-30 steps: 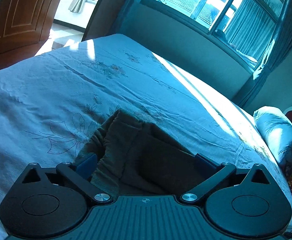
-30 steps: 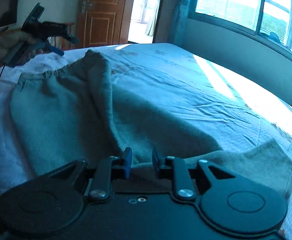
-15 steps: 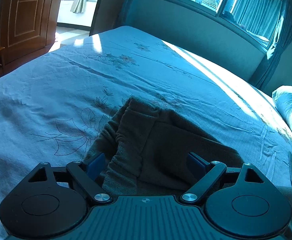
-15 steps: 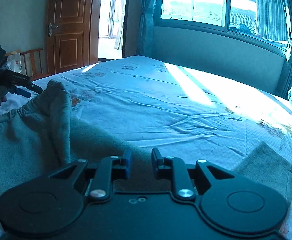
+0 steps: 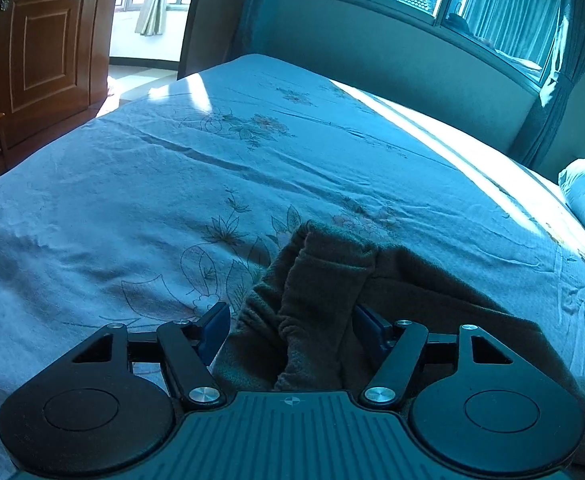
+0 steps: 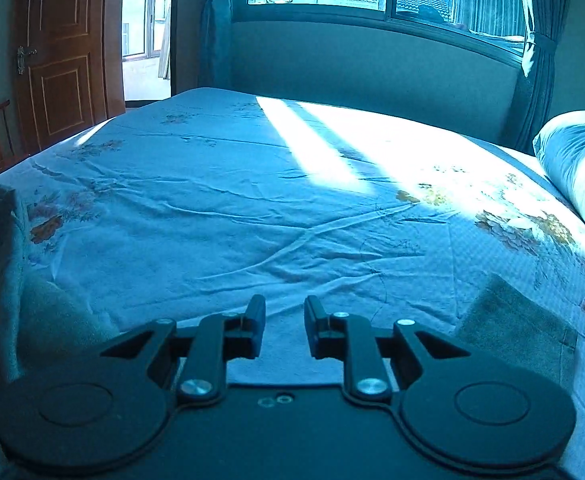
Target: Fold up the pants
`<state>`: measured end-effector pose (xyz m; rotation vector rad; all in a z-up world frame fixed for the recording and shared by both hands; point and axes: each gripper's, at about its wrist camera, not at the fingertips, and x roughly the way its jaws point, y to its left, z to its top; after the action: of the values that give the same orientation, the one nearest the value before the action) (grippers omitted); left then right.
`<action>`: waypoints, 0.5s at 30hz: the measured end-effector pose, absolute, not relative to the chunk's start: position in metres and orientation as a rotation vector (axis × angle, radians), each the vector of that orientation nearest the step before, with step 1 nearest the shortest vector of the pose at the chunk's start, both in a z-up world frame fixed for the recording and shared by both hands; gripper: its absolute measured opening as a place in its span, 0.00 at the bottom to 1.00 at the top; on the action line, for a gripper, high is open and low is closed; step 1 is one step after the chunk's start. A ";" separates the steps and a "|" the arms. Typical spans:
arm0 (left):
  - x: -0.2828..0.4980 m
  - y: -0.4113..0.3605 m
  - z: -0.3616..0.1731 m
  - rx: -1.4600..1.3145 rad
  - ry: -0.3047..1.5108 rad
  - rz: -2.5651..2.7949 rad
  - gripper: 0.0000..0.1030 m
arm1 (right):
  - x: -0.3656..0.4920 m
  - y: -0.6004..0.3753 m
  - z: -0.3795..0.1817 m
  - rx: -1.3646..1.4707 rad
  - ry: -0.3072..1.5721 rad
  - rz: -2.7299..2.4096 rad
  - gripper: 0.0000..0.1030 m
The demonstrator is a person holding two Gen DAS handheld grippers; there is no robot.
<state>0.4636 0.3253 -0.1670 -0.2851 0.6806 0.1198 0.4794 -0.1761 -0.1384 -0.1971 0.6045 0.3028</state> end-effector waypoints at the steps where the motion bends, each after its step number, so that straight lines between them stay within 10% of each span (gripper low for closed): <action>1: 0.470 0.328 -0.166 -0.286 0.670 0.122 0.66 | 0.480 -0.176 -0.139 -0.200 0.609 0.301 0.12; 5: 0.492 0.330 -0.163 -0.282 0.641 0.079 0.60 | 0.480 -0.183 -0.141 -0.164 0.621 0.289 0.12; 8: 0.505 0.315 -0.166 -0.214 0.667 0.060 0.22 | 0.479 -0.187 -0.143 -0.149 0.633 0.279 0.12; 15: 0.500 0.314 -0.169 -0.207 0.683 0.050 0.21 | 0.470 -0.193 -0.136 -0.125 0.622 0.283 0.13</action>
<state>0.5005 0.3137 -0.1689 -0.2066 0.6827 0.0499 0.4698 -0.1928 -0.1363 -0.1252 0.6223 0.2826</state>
